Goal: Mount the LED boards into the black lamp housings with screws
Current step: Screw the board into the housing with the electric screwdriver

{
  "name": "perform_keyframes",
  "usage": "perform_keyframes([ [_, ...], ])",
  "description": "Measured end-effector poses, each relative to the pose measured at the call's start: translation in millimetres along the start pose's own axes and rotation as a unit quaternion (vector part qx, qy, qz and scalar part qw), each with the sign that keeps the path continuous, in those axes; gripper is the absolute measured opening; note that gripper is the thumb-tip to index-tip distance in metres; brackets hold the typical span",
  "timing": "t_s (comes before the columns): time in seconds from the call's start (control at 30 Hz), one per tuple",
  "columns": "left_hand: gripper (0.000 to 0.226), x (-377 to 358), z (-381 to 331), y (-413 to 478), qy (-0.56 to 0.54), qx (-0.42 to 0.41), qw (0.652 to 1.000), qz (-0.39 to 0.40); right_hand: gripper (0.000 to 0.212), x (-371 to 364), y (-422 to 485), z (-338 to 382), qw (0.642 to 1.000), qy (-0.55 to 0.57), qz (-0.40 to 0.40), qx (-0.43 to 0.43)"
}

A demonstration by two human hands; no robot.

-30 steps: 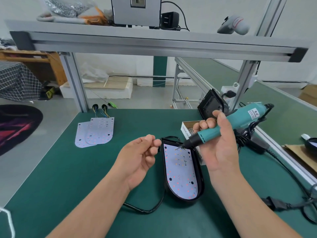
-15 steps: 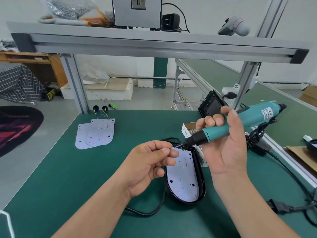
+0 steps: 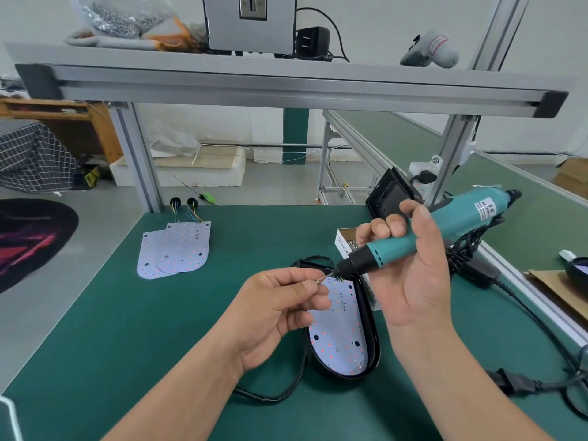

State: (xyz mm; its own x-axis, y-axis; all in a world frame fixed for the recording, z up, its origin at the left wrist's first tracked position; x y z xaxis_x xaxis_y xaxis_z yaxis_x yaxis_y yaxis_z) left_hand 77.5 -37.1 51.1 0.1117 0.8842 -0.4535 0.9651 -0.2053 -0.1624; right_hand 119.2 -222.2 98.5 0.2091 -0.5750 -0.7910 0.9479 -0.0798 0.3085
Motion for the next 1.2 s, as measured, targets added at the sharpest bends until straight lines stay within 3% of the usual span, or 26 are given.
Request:
perform_keyframes([
  [0.2, 0.032, 0, -1, 1, 0.001, 0.001, 1.000, 0.002, 0.013, 2, 2, -2, 1.000, -0.011, -0.006, -0.003],
  [0.43, 0.012, 2, 1, 1, 0.022, -0.016, 1.000, -0.015, 0.009, 7, 3, -3, 0.999, -0.030, -0.006, -0.015],
  [0.63, 0.015, 3, 2, 1, 0.093, -0.040, 0.994, -0.044, 0.011, 9, 1, -9, 0.999, -0.043, -0.024, -0.012],
  [1.03, 0.018, 6, 2, 4, 0.109, -0.051, 0.992, -0.032, 0.017, 16, 3, -11, 0.997, 0.016, -0.080, -0.013],
  [1.2, 0.014, 19, 3, 12, 0.155, -0.042, 0.979, -0.124, 0.017, 23, 10, -4, 0.996, 0.007, -0.085, 0.009],
])
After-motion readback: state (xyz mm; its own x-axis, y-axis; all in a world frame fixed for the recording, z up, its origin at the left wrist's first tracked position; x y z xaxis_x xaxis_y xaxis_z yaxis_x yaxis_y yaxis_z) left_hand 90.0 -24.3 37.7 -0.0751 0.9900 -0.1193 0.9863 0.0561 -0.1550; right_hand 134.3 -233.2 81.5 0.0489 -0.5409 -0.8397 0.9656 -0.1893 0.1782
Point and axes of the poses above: each hand's wrist, its own y-axis towards the middle knuckle, its own x-axis out of the back of the hand, z = x × y, the point moved 3 cm from there along y, towards the middle knuckle, and after that the axes turned 1 degree about -z, right-handed, at the moved point
